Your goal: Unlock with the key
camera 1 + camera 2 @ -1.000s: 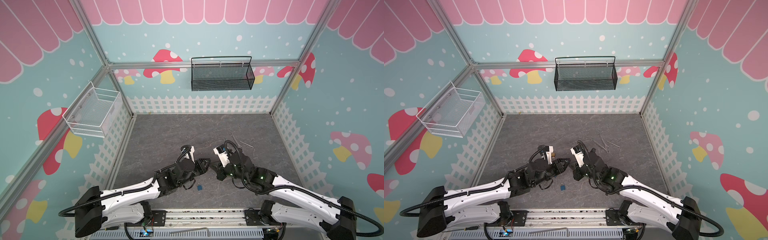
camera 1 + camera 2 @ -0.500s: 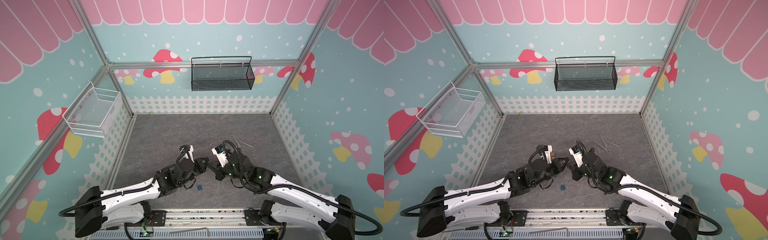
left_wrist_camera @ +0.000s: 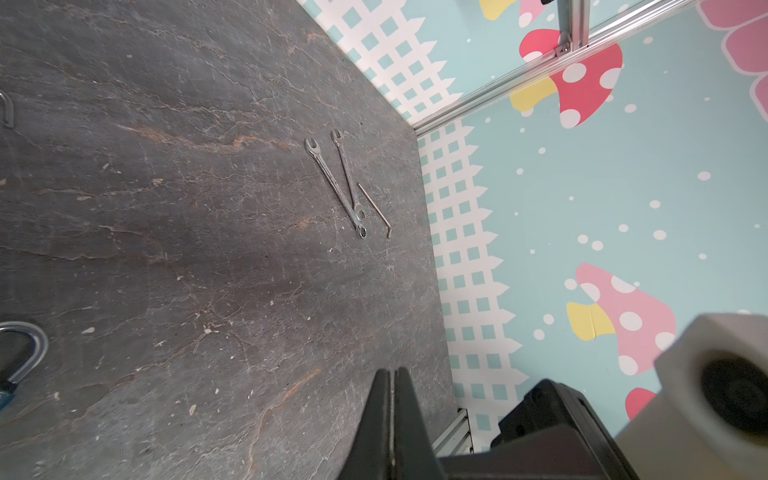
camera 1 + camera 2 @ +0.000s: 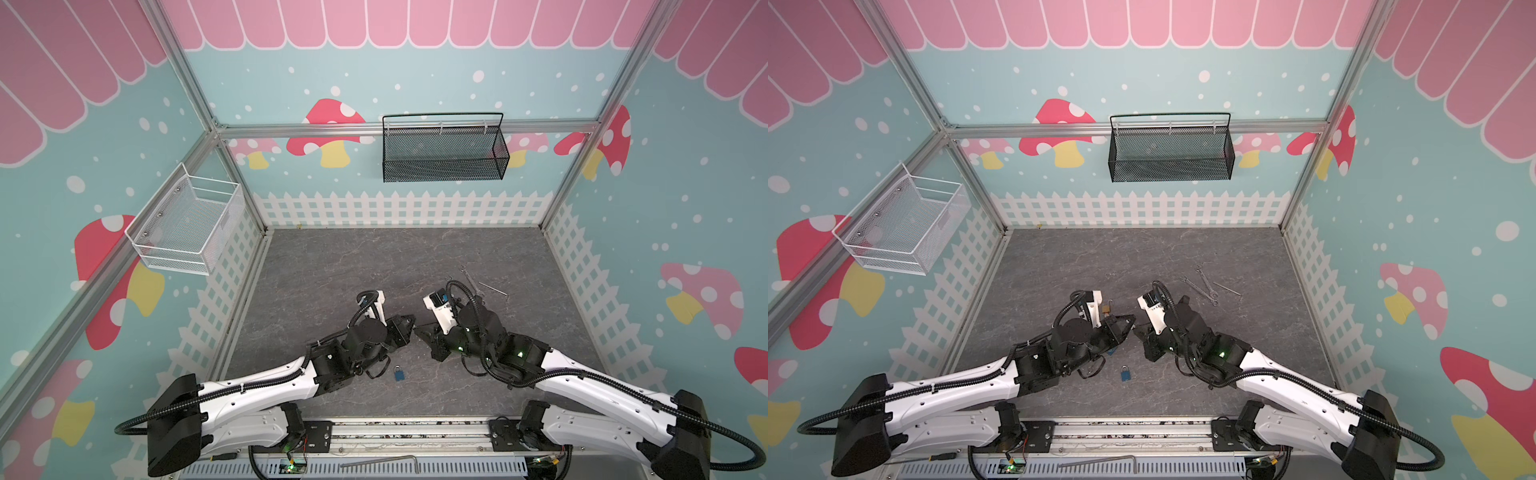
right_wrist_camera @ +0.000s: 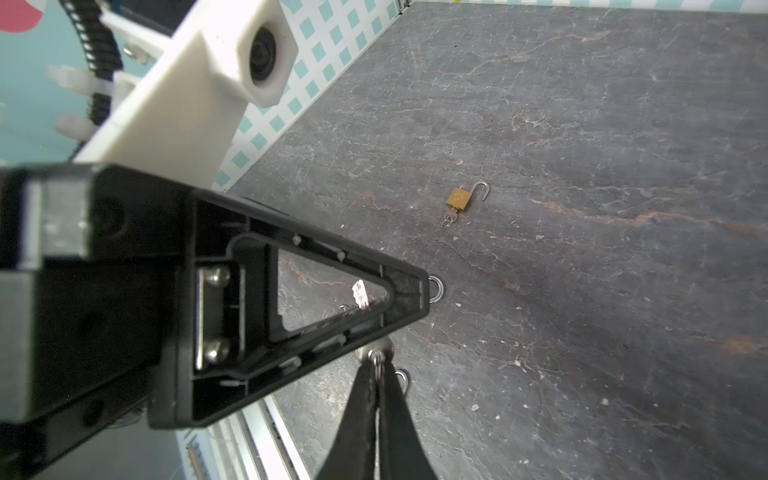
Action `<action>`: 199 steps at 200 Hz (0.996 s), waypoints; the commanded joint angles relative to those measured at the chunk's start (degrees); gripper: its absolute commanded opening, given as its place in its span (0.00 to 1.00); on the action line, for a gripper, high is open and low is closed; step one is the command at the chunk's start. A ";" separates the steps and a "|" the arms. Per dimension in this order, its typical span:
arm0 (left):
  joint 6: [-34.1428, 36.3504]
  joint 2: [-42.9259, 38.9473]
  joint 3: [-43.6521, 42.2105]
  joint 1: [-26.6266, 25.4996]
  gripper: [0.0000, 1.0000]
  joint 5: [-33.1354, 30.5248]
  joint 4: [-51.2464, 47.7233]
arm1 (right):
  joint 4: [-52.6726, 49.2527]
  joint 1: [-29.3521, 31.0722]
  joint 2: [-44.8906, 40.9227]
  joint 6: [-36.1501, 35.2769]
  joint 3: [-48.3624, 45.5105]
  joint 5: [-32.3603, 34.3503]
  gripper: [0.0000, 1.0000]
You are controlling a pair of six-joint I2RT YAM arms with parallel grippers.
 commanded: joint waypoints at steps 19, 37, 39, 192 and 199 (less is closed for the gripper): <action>6.00 -2.12 -0.93 0.97 0.00 0.26 4.09 | -1.05 -2.30 -2.58 -0.19 3.49 -6.54 0.33; 8.45 -2.68 -1.55 2.36 0.00 2.88 6.41 | -0.71 -5.33 -3.29 1.24 3.58 -14.13 0.38; 8.60 -2.70 -1.64 2.57 0.00 3.22 6.74 | -0.64 -5.69 -3.31 1.57 3.67 -15.65 0.39; 13.82 2.79 1.01 6.83 0.00 21.04 25.09 | 27.81 -24.32 -1.88 24.38 -7.04 -47.38 0.37; 13.77 2.83 1.11 6.83 0.00 21.19 25.51 | 27.90 -24.37 -1.82 24.41 -7.29 -47.34 0.36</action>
